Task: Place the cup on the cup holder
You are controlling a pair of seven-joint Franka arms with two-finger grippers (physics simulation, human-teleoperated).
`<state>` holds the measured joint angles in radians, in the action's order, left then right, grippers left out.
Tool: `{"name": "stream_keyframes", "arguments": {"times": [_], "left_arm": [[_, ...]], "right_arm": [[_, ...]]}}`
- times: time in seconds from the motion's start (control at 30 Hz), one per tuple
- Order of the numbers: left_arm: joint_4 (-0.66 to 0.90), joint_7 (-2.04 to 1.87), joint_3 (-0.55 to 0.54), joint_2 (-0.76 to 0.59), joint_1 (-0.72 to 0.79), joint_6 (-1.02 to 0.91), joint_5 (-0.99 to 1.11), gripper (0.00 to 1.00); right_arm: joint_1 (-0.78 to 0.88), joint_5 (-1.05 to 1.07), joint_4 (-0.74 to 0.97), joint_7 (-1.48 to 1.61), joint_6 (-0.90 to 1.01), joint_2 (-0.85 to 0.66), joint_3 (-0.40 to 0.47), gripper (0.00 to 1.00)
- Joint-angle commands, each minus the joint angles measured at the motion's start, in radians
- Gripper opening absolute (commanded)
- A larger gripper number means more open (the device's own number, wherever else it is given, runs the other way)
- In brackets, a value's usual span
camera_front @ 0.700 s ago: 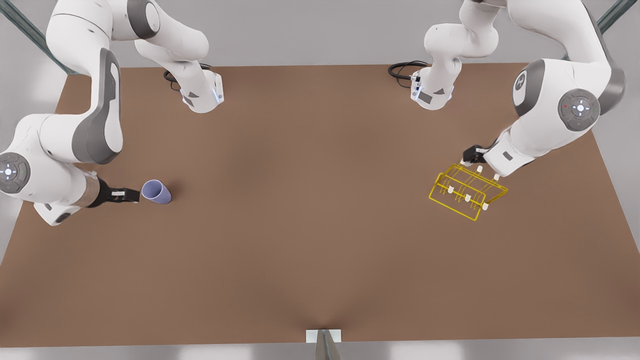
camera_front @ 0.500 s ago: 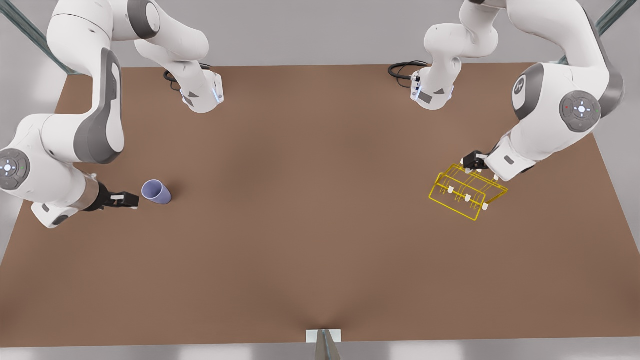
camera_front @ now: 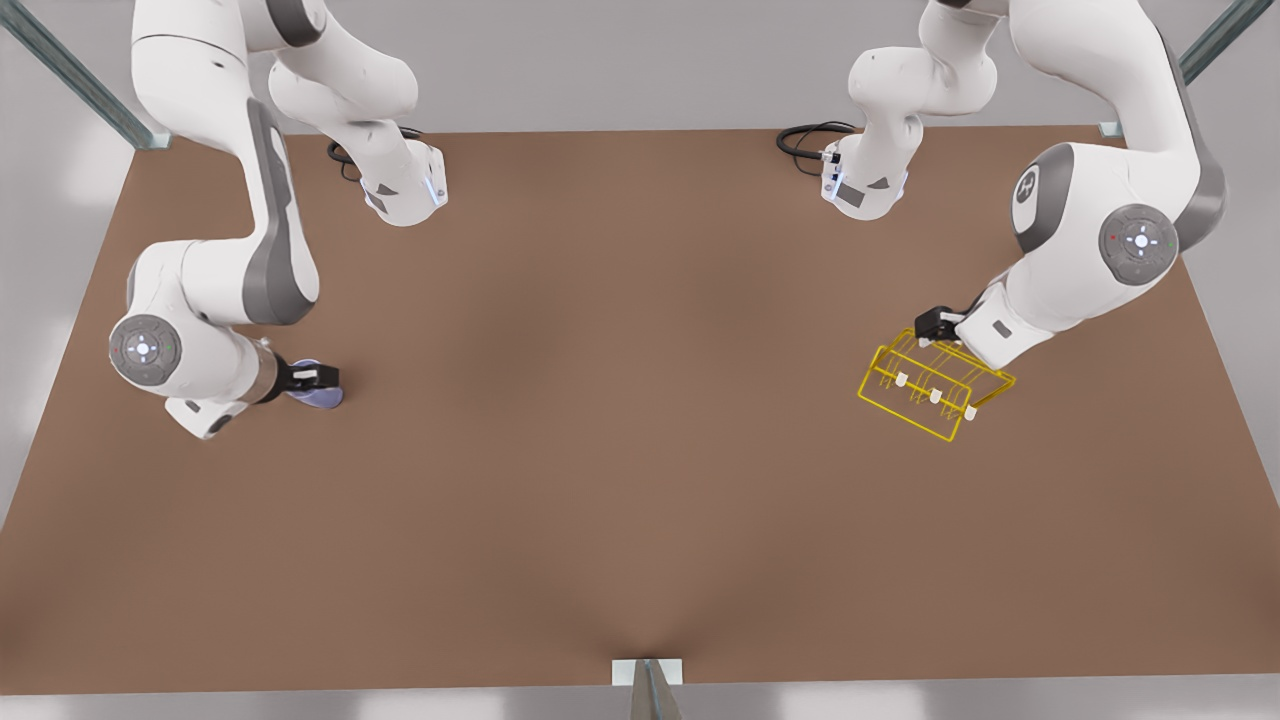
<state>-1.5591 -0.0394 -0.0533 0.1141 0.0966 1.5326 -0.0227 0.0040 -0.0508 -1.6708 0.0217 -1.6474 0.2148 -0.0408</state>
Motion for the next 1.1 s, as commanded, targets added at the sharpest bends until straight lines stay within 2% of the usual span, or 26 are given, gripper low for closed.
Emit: {"name": "stream_keyframes", "arguments": {"times": [0.0,0.27,0.6,0.77,0.8,0.87,1.07], "left_arm": [[-0.004,-0.002,0.0,-0.004,0.0,-0.014,0.001,1.0],[-0.061,0.003,-0.008,-0.045,0.0,-0.037,0.001,1.0],[-0.058,0.003,-0.013,-0.045,0.0,-0.039,0.001,1.0],[-0.058,0.001,-0.034,-0.053,0.0,-0.045,0.001,1.0],[-0.058,0.001,-0.034,-0.053,0.0,-0.045,0.001,1.0],[-0.058,0.001,-0.034,-0.054,0.0,-0.046,0.001,1.0],[-0.059,0.001,-0.034,-0.054,0.0,-0.046,0.001,1.0]], "right_arm": [[-0.006,0.002,-0.026,-0.008,-0.063,-0.012,0.002,1.0],[0.004,0.025,-0.126,-0.008,-0.054,-0.035,-0.002,1.0],[-0.09,0.057,-0.175,0.035,-0.068,0.043,0.001,1.0],[-0.145,0.132,-0.296,0.224,-0.227,0.057,0.001,1.0],[-0.144,0.132,-0.305,0.302,-0.224,0.055,0.001,1.0],[-0.176,0.189,-0.308,0.305,-0.242,0.072,0.002,1.0],[-0.179,0.18,-0.323,0.313,-0.258,0.107,0.009,1.0]]}}
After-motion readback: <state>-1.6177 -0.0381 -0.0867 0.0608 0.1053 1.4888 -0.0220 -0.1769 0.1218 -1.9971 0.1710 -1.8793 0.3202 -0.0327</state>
